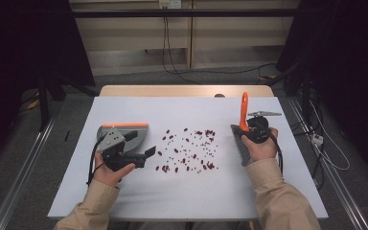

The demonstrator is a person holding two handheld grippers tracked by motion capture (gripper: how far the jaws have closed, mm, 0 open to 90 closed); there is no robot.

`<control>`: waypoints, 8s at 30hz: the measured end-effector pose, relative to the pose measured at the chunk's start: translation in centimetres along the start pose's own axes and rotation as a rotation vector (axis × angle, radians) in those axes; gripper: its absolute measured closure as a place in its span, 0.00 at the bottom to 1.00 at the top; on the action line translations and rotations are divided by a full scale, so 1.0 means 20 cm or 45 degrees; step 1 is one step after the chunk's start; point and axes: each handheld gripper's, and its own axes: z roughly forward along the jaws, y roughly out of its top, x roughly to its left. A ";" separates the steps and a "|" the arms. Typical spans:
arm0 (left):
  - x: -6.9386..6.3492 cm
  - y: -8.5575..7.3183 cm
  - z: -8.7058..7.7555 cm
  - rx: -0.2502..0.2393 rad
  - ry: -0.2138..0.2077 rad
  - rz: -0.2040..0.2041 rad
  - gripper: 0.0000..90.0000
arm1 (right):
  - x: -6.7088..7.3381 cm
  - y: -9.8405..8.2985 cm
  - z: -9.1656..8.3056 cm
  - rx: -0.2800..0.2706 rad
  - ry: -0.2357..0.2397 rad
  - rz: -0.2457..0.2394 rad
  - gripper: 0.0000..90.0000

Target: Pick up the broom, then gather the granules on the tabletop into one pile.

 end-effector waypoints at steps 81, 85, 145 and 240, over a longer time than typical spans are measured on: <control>0.11 -0.06 -0.10 0.023 0.002 -0.026 0.04 | 0.22 0.07 0.22 0.053 -0.085 -0.463 0.79; 0.14 -0.08 -0.14 0.016 0.015 -0.038 0.04 | 0.26 0.06 0.22 0.057 -0.044 -0.470 0.79; 0.16 -0.11 -0.20 0.011 0.012 -0.019 0.04 | 0.49 -0.10 0.08 0.079 0.151 -0.653 0.79; 0.20 -0.14 -0.22 0.034 0.038 -0.092 0.04 | 0.50 0.24 0.41 -0.084 0.515 -0.843 0.79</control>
